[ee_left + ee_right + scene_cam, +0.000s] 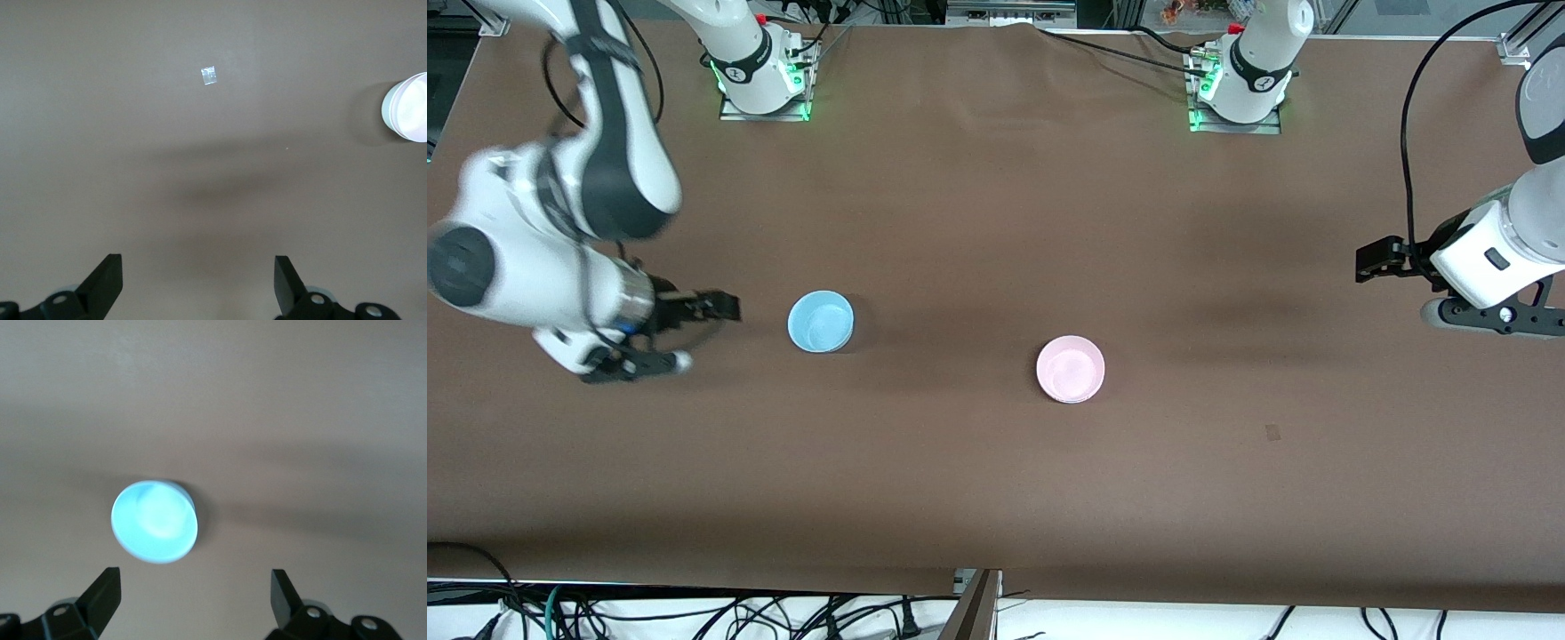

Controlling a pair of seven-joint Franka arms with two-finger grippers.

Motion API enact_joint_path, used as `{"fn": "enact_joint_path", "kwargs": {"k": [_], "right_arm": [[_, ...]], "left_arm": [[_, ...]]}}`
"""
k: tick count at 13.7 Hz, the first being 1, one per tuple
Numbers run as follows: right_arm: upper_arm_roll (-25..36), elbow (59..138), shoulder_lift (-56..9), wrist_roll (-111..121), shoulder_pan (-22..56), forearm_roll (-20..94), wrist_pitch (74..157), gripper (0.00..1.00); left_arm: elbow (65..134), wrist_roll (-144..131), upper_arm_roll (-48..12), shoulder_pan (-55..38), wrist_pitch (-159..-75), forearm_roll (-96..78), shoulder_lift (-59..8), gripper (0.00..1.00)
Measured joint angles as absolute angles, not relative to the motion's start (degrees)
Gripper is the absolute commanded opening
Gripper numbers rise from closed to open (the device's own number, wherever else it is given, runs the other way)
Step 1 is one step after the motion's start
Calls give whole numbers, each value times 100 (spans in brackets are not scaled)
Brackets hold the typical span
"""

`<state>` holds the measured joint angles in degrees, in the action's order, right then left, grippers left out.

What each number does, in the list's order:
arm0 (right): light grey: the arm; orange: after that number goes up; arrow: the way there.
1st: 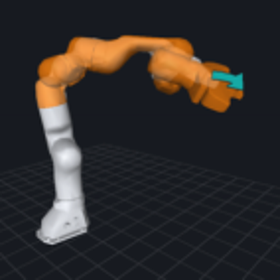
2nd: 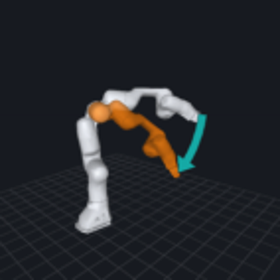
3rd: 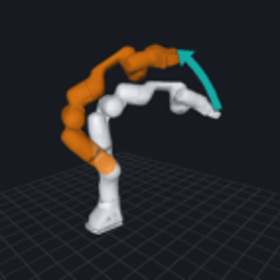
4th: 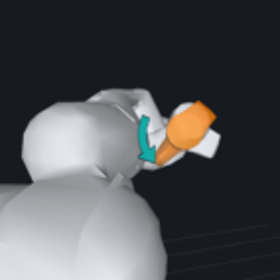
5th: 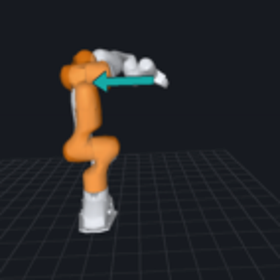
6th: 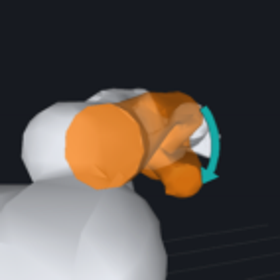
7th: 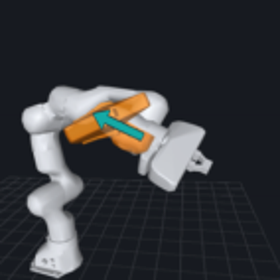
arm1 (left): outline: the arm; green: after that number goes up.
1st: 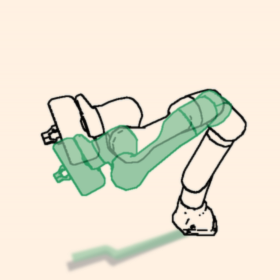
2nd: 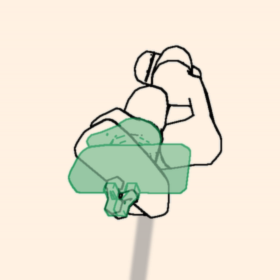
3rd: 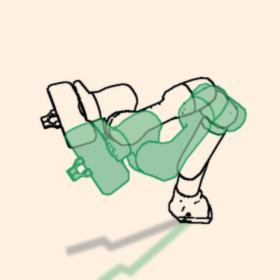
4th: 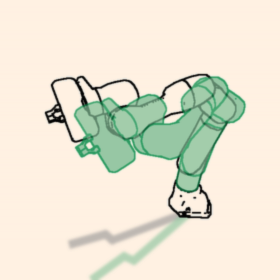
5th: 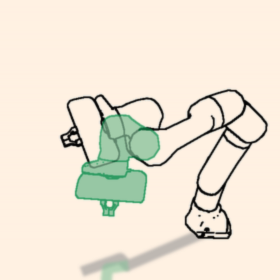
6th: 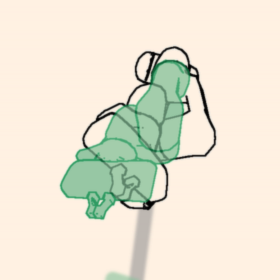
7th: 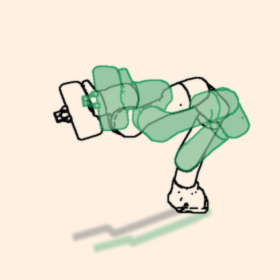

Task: Stack pink and blue bowls on white bowl
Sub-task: 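Withdraw the left gripper while the right gripper reaches the blue bowl, then grasp the light blue bowl rim with the right gripper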

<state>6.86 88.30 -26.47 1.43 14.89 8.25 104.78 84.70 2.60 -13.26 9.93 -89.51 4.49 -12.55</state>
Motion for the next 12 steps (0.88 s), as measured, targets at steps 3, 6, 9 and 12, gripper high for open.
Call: {"fn": "enact_joint_path", "kwargs": {"k": [3, 6, 9, 12], "right_arm": [[681, 9479, -2980, 99, 1611, 825, 11638, 99], [598, 10617, -2893, 97, 1707, 825, 13271, 99], [576, 11051, -2809, 35, 1850, 825, 13675, 99], [576, 11194, -2726, 34, 1852, 825, 13608, 97]], "left_arm": [[9027, 382, -718, 512, -9550, 429, -844, 100], [9288, 382, -490, 262, -9732, 428, -477, 100], [9416, 391, -447, 272, -9770, 428, -289, 100], [9426, 391, -510, 251, -9770, 427, -280, 100]]}}
